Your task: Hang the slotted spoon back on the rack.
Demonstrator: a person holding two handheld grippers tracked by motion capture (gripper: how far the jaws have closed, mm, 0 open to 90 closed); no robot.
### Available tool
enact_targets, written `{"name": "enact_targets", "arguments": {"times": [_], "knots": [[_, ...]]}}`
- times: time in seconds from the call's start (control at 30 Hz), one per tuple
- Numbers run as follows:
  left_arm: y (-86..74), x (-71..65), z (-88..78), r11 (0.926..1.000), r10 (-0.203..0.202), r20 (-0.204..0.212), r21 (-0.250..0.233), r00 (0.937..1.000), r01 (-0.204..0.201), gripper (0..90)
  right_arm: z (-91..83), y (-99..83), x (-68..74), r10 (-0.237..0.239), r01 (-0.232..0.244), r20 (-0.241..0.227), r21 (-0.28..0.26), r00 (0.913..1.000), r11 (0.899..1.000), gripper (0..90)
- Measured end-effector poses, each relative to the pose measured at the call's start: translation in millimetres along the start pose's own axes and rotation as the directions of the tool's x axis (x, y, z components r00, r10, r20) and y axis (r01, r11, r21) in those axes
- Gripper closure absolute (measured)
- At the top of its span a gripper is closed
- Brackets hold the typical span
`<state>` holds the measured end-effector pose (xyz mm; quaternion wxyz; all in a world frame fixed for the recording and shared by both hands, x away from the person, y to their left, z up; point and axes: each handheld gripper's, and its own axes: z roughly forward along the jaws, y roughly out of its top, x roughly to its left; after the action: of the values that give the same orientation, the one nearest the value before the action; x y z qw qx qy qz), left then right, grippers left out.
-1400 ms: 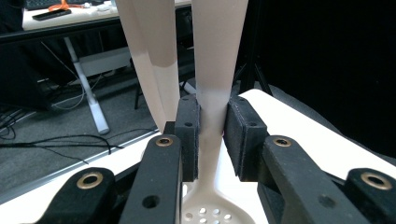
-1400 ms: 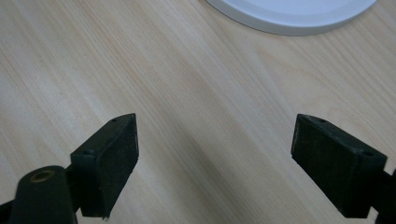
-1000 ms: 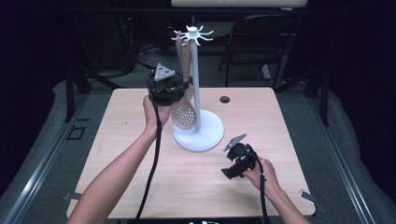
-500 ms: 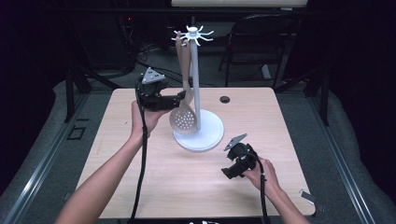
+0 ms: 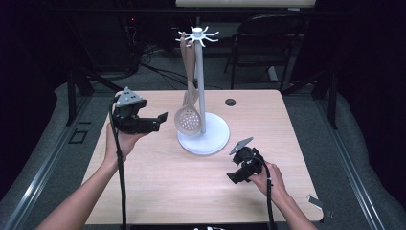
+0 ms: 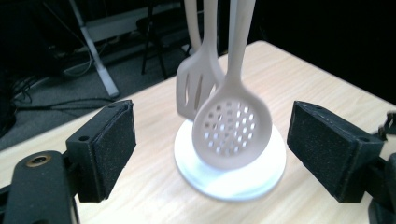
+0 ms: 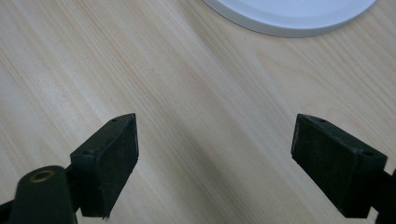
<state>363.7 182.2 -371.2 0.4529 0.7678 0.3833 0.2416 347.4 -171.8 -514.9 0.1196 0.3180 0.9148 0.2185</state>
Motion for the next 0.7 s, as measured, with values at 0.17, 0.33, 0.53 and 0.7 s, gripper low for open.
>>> {"name": "enact_targets", "arguments": {"times": [0.17,0.33,0.53,0.7], "knots": [[-22.7,1.9,-10.0,0.9994,-0.021,-0.002,0.028,0.9998,0.021,14.8,0.4,0.2,0.9,0.002,-0.002,0.002,-0.002,1.0,1.0,14.3],[-43.4,1.5,-16.6,0.9981,-0.036,-0.008,0.05,0.9993,0.037,14.6,0.2,0.4,1.1,-0.008,0.008,0.002,0.012,1.0,1.0,14.3],[-70.7,1.1,-19.0,0.9946,-0.071,-0.011,0.075,0.9974,0.072,14.7,1.8,0.0,2.6,0.003,-0.003,-0.004,-0.001,1.0,1.0,14.3],[-92.8,0.2,-15.6,0.9873,-0.106,-0.017,0.118,0.9942,0.107,14.7,0.9,0.6,2.8,-0.017,0.017,0.001,0.013,0.9999,1.0,14.3]]}}
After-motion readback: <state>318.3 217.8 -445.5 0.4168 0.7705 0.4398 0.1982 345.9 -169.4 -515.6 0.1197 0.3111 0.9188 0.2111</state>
